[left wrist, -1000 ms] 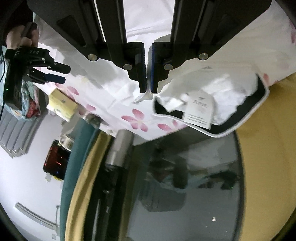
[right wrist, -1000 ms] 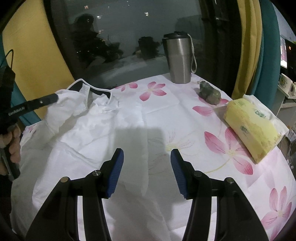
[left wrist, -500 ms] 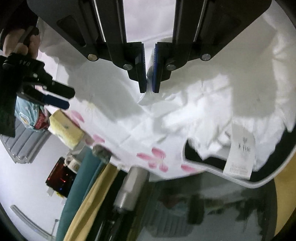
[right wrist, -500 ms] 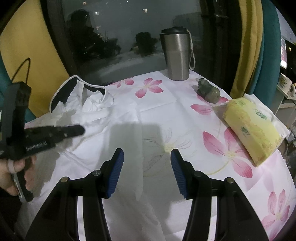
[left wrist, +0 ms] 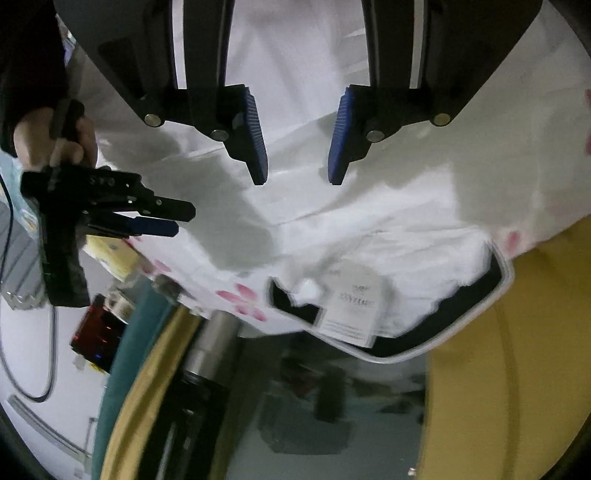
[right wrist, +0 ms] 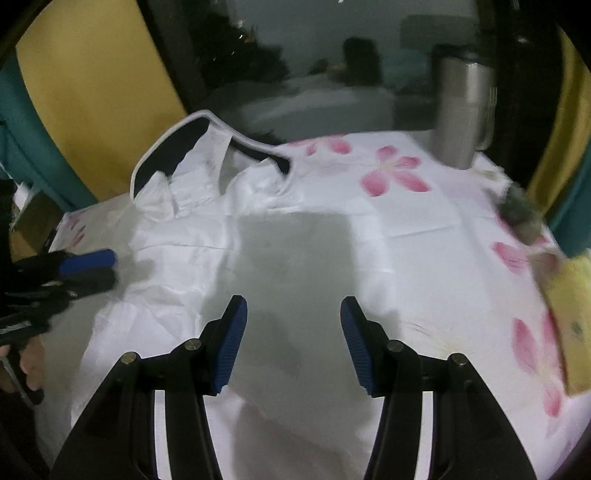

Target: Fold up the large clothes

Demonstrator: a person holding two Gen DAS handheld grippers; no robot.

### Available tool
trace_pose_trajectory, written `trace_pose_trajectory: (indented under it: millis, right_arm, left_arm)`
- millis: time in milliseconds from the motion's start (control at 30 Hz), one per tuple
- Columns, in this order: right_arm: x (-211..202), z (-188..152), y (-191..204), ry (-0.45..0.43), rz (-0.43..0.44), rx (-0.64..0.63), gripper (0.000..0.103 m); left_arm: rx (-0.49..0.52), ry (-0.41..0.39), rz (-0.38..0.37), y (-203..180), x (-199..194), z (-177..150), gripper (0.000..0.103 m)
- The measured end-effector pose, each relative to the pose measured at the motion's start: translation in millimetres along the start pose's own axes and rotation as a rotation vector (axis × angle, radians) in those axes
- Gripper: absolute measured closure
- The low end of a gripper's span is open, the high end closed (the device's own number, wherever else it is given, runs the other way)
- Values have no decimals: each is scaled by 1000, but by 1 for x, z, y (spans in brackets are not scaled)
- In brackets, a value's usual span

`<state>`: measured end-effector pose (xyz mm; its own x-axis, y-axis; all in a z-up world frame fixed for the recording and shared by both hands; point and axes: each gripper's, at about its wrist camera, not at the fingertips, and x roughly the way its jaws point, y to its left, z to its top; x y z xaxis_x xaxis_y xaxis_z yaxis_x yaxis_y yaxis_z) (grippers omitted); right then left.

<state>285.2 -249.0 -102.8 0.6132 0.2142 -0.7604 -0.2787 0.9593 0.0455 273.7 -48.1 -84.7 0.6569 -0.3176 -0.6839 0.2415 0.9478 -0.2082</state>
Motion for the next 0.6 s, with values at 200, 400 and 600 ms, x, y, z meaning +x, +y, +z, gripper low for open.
trace_pose_trajectory:
  millis: [200,400,600]
  right_arm:
    - [38,10,9,64,34,7,50]
    - [45,11,25,54,-34,-91,98]
    - [29,21,26,-13,-63,-123,98]
  left_arm:
    - [-64,-18,128,56,-20,-7,67]
    - [-119,-38,243,104,-30,-10,66]
    - [-156,-39,275,129,-30,-12,66]
